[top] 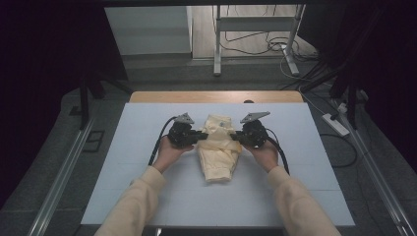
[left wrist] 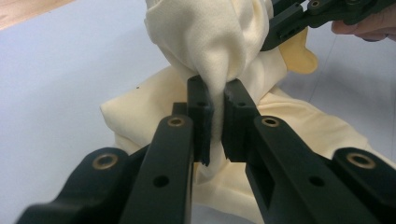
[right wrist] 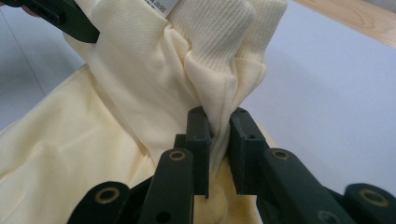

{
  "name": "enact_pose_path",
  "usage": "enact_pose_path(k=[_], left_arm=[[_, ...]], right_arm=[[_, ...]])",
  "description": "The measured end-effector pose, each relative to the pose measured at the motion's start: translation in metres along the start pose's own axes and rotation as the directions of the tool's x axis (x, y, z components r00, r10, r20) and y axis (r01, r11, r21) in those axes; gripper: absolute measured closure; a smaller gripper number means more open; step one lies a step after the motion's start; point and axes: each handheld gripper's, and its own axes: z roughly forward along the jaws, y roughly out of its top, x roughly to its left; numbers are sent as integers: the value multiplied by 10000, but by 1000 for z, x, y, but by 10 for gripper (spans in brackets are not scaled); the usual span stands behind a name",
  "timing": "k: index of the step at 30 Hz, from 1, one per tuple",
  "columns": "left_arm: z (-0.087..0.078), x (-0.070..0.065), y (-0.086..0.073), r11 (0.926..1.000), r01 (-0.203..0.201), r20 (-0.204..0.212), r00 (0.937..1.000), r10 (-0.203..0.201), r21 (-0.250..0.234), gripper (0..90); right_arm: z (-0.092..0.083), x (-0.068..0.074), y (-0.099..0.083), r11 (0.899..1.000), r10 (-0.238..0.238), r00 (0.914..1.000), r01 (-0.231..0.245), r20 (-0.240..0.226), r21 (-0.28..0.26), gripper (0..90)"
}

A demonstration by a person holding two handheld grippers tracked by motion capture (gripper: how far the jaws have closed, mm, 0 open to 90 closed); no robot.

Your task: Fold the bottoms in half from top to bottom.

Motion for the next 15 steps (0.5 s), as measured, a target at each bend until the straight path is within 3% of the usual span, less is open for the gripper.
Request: enact_pose_path(k=[15], left_arm=[[1, -12, -16, 9999, -6, 63, 10000, 5, 146, 818]], right_arm=[[-2, 10, -12, 9999, -96, 9998, 96, -154, 42, 785]])
